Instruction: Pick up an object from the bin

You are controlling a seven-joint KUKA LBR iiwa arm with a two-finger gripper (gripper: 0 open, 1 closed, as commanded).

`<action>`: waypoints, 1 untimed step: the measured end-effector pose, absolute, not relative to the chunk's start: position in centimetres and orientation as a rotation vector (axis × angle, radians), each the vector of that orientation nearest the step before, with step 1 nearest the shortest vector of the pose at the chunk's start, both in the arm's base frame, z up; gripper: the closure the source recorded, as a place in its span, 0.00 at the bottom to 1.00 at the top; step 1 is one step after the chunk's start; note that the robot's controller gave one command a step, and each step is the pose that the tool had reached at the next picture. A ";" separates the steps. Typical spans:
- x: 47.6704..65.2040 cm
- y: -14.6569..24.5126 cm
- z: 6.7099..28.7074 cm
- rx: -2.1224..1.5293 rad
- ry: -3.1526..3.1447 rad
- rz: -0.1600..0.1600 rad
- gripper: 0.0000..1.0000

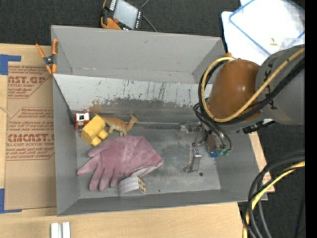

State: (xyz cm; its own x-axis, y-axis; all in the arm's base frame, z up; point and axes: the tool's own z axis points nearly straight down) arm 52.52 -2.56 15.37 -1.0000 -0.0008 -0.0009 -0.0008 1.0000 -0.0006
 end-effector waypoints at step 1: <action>52.5 -2.6 15.4 -0.001 3.140 -0.001 0.00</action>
Offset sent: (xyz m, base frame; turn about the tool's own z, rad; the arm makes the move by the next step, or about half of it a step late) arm -0.0091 0.0002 -0.0741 -0.1085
